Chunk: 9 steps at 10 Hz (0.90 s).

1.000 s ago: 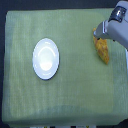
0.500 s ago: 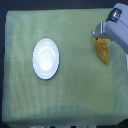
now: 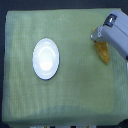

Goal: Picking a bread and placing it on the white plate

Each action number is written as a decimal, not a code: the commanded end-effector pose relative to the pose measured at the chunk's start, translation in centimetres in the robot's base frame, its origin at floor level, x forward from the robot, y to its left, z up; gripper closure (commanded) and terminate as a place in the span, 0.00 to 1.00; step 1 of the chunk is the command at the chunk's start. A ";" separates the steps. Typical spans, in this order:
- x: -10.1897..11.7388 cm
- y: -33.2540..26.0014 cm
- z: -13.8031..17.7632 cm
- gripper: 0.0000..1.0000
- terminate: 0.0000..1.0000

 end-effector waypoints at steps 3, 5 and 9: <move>1.8 -2.3 -4.7 0.00 0.00; 2.0 -1.6 -5.4 0.00 0.00; 2.2 -0.3 -4.1 1.00 0.00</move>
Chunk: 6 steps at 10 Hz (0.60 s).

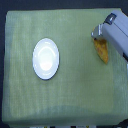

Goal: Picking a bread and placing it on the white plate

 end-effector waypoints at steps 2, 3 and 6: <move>0.7 1.2 1.0 1.00 0.00; 0.9 1.5 1.4 1.00 0.00; 1.4 1.9 1.8 1.00 0.00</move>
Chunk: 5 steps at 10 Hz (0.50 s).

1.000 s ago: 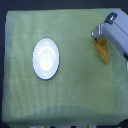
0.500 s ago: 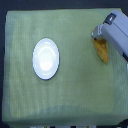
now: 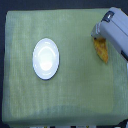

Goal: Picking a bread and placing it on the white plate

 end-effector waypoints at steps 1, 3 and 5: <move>0.7 0.7 1.0 1.00 0.00; 0.8 0.6 1.2 1.00 0.00; 1.0 0.2 1.8 1.00 0.00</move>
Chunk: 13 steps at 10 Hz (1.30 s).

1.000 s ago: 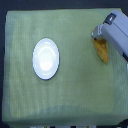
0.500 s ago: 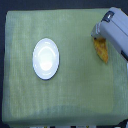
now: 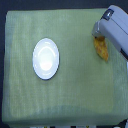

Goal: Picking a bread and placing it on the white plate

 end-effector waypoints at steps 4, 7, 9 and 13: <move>0.7 -1.9 4.1 1.00 0.00; -1.5 1.6 10.6 1.00 0.00; -2.2 6.1 12.0 1.00 0.00; -2.9 19.8 13.6 1.00 0.00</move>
